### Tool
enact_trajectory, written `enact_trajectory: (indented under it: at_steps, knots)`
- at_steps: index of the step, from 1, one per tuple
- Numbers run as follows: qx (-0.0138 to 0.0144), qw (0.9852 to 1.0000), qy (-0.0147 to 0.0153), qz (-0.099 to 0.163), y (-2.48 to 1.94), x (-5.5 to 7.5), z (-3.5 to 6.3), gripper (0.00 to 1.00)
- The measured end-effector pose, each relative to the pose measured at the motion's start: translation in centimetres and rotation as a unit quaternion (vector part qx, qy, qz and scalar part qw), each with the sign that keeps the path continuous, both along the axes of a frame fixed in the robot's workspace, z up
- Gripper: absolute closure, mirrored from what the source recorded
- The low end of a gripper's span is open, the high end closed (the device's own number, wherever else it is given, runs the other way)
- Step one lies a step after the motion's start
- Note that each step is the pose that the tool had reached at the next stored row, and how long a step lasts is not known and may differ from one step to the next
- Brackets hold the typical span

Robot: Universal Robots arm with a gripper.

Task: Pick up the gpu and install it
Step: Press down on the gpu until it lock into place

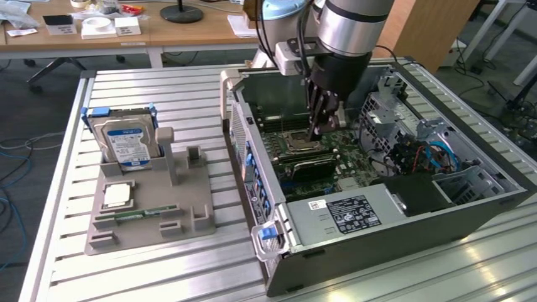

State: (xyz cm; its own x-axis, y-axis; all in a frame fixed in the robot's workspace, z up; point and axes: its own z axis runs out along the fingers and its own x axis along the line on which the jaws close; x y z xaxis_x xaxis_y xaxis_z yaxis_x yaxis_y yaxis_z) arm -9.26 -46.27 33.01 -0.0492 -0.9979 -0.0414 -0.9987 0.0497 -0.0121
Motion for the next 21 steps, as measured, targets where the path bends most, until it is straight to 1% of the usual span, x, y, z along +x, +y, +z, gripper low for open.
enact_trajectory:
  at_steps: [2,4,8,11,12,15,21]
  knots:
    - [0.0001,1.0,0.0,0.0,0.2,0.0,-0.22,0.89]
    - [0.0002,1.0,-0.0001,0.0,0.27,0.0,-0.59,0.89]
    - [0.0002,1.0,0.0,0.0,0.29,0.0,-1.37,0.89]
    - [0.0001,1.0,0.0,0.0,0.29,0.0,-1.39,0.89]
    - [0.0006,1.0,0.0002,0.0,0.29,0.1,-1.41,0.89]
    - [0.0006,1.0,0.0007,0.0,0.29,0.5,-1.58,0.89]
    - [0.0007,1.0,0.0008,0.0,0.3,0.6,-2.65,0.89]
